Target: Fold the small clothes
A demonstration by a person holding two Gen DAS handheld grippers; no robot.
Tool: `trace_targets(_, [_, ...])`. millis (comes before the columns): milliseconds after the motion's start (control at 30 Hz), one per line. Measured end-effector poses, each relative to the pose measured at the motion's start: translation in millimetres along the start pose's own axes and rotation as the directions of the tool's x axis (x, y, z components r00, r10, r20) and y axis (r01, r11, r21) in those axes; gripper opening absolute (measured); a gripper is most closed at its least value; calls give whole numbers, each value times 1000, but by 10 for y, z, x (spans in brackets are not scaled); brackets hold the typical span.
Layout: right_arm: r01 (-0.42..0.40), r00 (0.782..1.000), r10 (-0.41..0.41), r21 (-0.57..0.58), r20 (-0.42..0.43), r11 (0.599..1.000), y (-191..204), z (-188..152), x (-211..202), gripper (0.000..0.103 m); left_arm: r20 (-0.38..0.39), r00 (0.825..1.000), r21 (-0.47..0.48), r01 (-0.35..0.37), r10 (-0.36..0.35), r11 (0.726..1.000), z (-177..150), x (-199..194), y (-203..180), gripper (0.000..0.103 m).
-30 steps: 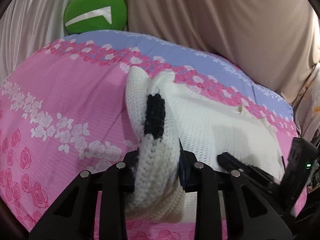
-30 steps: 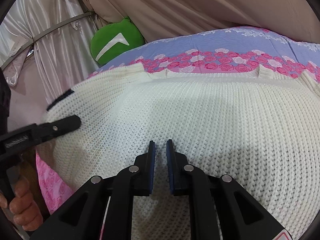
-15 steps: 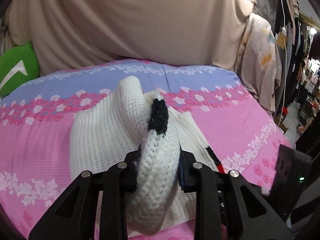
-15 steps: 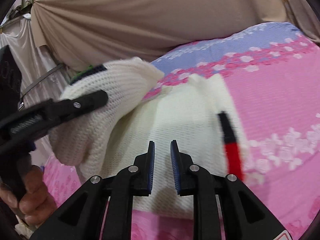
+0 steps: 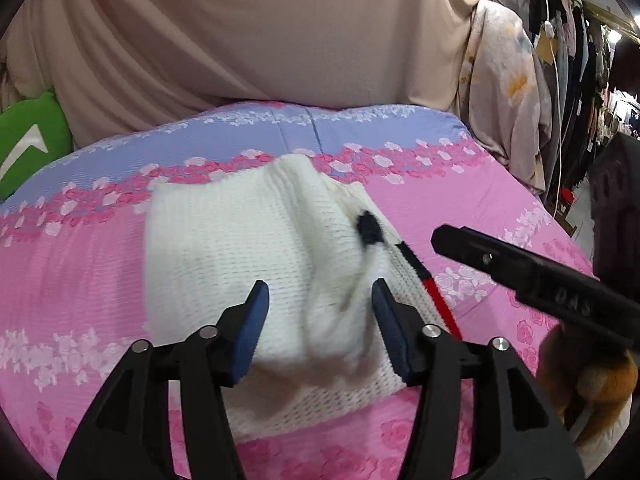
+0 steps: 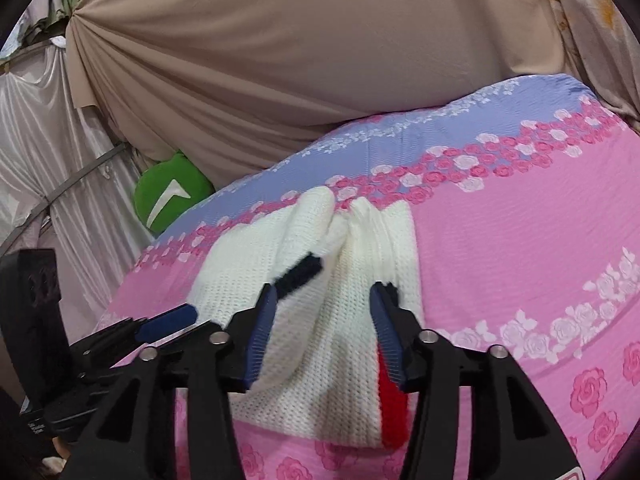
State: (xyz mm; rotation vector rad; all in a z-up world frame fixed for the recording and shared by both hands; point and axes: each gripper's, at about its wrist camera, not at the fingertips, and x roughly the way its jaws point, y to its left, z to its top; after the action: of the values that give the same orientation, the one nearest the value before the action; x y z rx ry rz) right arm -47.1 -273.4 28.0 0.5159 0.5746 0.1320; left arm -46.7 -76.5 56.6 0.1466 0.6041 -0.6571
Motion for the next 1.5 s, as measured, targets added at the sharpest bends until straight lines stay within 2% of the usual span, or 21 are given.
trace_targets(133, [-69, 996, 68, -7, -54, 998, 152, 132, 266, 68, -20, 999, -71, -43, 41, 997, -178, -247, 384, 60])
trace_targets(267, [-14, 989, 15, 8, -146, 1000, 197, 149, 647, 71, -86, 993, -125, -97, 86, 987, -339, -202, 634, 60])
trace_targets(367, [-14, 975, 14, 2, -221, 1000, 229, 83, 874, 72, -128, 989, -145, -95, 76, 985, -426, -86, 696, 60])
trace_targets(400, [-6, 973, 3, -16, -232, 1000, 254, 57, 927, 70, -141, 987, -142, -101, 81, 985, -445, -30, 692, 60])
trace_targets(433, [2, 972, -11, -42, -234, 999, 282, 43, 954, 53, -153, 984, -132, -113, 92, 985, -466, 36, 679, 60])
trace_targets(467, [1, 973, -15, -59, -230, 998, 302, 47, 939, 29, -167, 980, -126, -127, 105, 984, -490, 85, 682, 60])
trace_targets(567, [-145, 979, 148, 32, -138, 989, 194, 167, 580, 23, -207, 972, -123, -138, 110, 983, -554, 188, 710, 59])
trace_targets(633, [-194, 977, 199, 62, -79, 979, 74, 195, 315, 21, -211, 972, -115, -135, 108, 984, -576, 186, 722, 59])
trace_targets(700, [-173, 980, 183, 113, -82, 978, -134, 94, 250, 21, -215, 972, -110, -122, 97, 986, -599, 194, 728, 59])
trace_targets(767, [-85, 977, 111, 147, -180, 985, -367, -107, 500, 19, -224, 970, -100, -123, 98, 987, -626, 252, 714, 59])
trace_targets(800, [-93, 970, 132, 189, -204, 978, -493, -218, 621, 18, -226, 969, -100, -121, 95, 988, -631, 281, 716, 60])
trace_targets(833, [-125, 971, 165, 219, -174, 968, -537, -255, 605, 17, -226, 970, -101, -120, 94, 988, -629, 293, 716, 60])
trace_targets(900, [-133, 976, 165, 214, -144, 968, -486, -213, 462, 20, -224, 970, -100, -121, 96, 988, -603, 272, 711, 60])
trace_targets(933, [-133, 979, 160, 203, -124, 970, -440, -191, 379, 29, -221, 971, -101, -118, 93, 988, -593, 242, 714, 60])
trace_targets(1033, [-115, 988, 127, 129, -88, 985, -258, -177, 95, 29, -202, 975, -109, -110, 87, 988, -558, 121, 739, 58])
trace_targets(1167, [-131, 985, 142, 106, -95, 986, -114, -294, -194, 46, -145, 987, -127, -83, 65, 988, -463, -130, 756, 60])
trace_targets(1267, [-172, 978, 176, 43, -115, 984, 125, -392, -277, 52, -119, 991, -111, -71, 58, 991, -385, -183, 681, 64])
trace_targets(1333, [-186, 973, 180, -25, -146, 982, 268, -463, -185, 54, -137, 989, -92, -76, 63, 993, -381, -97, 608, 65])
trace_targets(1400, [-94, 982, 76, -103, -172, 990, 327, -532, -3, 43, -172, 983, -84, -73, 58, 994, -423, 21, 572, 65])
trace_targets(1433, [-61, 981, 37, -124, -189, 990, 296, -547, 80, 8, -189, 980, -81, -80, 64, 994, -455, 73, 566, 64])
trace_targets(1500, [-129, 979, 122, -36, -161, 991, 154, -478, -9, 9, -230, 970, -77, -104, 84, 992, -539, 176, 593, 64])
